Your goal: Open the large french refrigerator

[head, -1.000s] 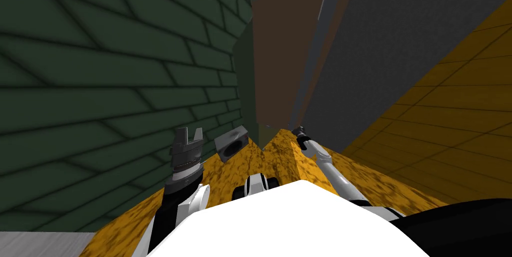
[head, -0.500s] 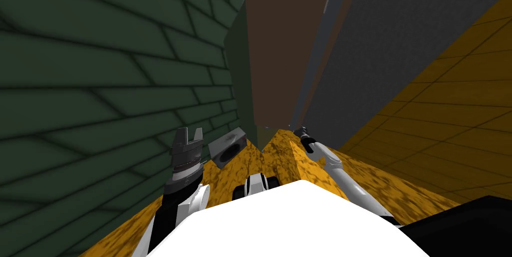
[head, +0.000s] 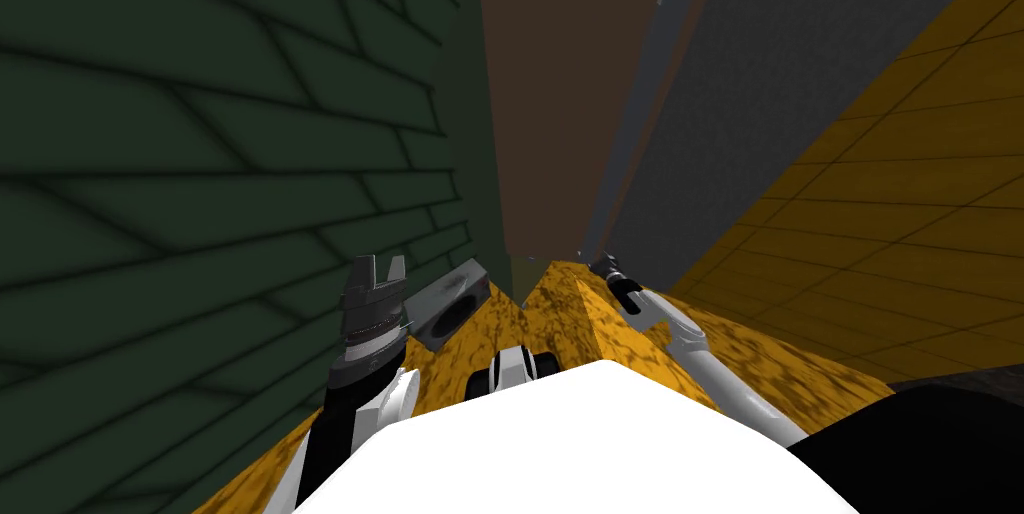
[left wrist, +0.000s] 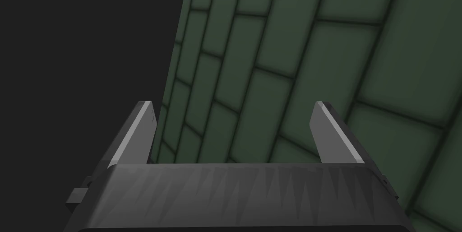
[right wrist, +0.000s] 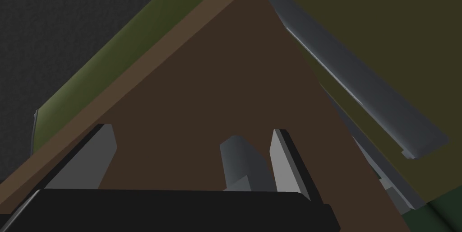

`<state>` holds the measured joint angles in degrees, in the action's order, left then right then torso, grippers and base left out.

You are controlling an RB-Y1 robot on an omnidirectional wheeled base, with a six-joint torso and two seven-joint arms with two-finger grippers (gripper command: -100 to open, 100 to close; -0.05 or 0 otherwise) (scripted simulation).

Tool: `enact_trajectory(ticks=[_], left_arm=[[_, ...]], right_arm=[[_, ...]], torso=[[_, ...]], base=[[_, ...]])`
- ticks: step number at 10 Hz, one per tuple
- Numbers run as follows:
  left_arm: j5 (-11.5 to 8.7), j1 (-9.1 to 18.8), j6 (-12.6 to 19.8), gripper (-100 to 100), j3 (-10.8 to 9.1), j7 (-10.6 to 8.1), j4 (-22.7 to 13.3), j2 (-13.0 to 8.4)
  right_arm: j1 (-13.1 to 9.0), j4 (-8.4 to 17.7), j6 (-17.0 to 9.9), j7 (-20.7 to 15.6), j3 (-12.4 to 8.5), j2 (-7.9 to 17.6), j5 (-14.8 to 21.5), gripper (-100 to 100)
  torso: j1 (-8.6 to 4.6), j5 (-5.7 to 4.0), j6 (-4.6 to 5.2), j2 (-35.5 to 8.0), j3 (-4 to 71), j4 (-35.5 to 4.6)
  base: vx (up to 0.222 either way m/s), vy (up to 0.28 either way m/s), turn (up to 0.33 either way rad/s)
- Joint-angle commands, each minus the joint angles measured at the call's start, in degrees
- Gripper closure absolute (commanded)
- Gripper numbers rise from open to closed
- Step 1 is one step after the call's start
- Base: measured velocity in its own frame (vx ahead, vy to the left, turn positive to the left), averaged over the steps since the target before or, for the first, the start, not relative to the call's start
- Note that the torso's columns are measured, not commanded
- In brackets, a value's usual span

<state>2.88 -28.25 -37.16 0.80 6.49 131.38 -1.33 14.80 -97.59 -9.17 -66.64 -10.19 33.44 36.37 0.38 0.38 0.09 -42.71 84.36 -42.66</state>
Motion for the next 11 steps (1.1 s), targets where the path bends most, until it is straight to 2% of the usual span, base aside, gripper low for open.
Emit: enact_trajectory(ticks=[1,2,3,5,6,7,8,9,11], left_arm=[[0.0,0.01,0.0,0,0.0,0.0,0.0,0.0],[0.0,0.0,0.0,0,0.0,0.0,0.0,0.0],[0.0,0.01,0.0,0,0.0,0.0,0.0,0.0],[0.0,0.01,0.0,0,0.0,0.0,0.0,0.0],[0.0,0.02,0.0,0,0.0,0.0,0.0,0.0],[0.0,0.01,0.0,0,0.0,0.0,0.0,0.0],[0.0,0.01,0.0,0,0.0,0.0,0.0,0.0],[0.0,0.02,0.0,0,0.0,0.0,0.0,0.0],[0.0,0.02,0.0,0,0.0,0.0,0.0,0.0]], right_arm=[[3.35,-3.83,1.05,-2.07,-0.24,1.97,-4.14,-100],[3.35,-4.45,1.05,-2.07,-0.24,1.97,-4.73,-100],[5.73,-6.49,1.47,-3.44,-0.09,3.22,-6.87,-100],[5.73,-7.09,1.47,-3.44,-0.09,3.22,-7.68,-100],[8.11,-8.78,1.9,-4.8,0.07,4.48,-10.43,-100],[8.11,-9.73,1.9,-4.8,0.07,4.48,-10.63,-100],[8.79,-8.63,1.52,-4.74,0.34,3.9,-10.02,-100],[9.1,-8.51,1.56,-4.87,0.43,3.84,-10.08,0],[9.41,-8.11,1.34,-4.94,0.7,3.73,-10.05,0]], torso=[[0.02,0.04,-0.13,-0.01,0.0,-0.05],[0.06,0.08,-0.01,-0.02,0.0,-0.06],[0.1,0.11,-0.13,-0.06,-0.02,-0.11],[0.23,0.18,-0.22,-0.09,-0.03,-0.16],[0.28,0.21,-0.34,-0.15,-0.05,-0.22],[0.42,0.24,-0.15,-0.13,-0.04,-0.18],[0.43,0.29,-0.19,-0.1,-0.01,-0.21],[0.24,0.14,-0.25,-0.1,-0.04,-0.11],[-0.07,-0.08,-0.1,0.06,0.04,0.06]], base=[[0.109,0.03,-0.143],[0.094,0.031,-0.103],[0.102,0.042,-0.15],[0.056,0.028,-0.06],[0.071,0.022,-0.11],[0.081,0.036,-0.116],[0.031,0.011,-0.034],[0.006,-0.001,-0.002],[0.0,0.0,0.0]])
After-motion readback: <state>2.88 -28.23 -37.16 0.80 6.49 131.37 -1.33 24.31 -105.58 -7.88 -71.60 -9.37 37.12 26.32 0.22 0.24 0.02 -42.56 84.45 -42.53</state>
